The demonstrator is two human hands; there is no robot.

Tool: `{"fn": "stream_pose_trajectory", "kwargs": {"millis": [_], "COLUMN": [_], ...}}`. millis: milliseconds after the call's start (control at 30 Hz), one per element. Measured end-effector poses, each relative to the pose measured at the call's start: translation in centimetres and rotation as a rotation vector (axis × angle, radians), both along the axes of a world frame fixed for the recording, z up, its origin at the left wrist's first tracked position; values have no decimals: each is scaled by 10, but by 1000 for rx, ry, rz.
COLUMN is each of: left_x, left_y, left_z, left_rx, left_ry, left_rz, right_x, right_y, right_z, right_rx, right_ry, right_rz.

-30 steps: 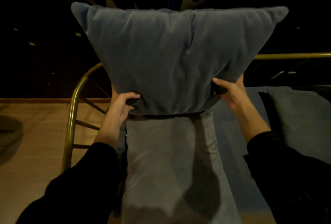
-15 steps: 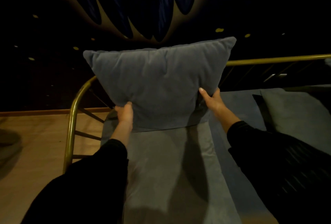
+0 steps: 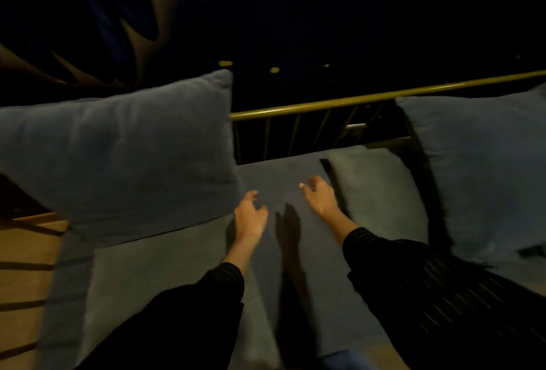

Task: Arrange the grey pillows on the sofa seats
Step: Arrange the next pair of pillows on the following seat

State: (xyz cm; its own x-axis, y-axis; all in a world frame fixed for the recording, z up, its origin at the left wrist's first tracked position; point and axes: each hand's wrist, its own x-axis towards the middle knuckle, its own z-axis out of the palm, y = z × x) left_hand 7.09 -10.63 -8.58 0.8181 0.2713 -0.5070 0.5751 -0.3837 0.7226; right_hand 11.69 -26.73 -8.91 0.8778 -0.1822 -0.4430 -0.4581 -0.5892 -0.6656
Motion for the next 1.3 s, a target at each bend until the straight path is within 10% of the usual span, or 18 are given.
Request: {"fn": "stream_pose_trajectory", "kwargs": {"millis": [467,733,1300], "left_x": [57,86,96], "left_y": [-347,-436,-458], "left_z": [23,36,35], "left_rx": [-103,-388,-581], "left_ry": [91,24,-11], "left_rz": [-373,-269,1], "right_x": [-1,9,15], "right_y": [-382,-558,-581], "right_z": [77,65,49], "right_rx": [-402,-386,-182], "right_ry": [-374,-7,-45], "right_rz": [-91,-415,-557]}}
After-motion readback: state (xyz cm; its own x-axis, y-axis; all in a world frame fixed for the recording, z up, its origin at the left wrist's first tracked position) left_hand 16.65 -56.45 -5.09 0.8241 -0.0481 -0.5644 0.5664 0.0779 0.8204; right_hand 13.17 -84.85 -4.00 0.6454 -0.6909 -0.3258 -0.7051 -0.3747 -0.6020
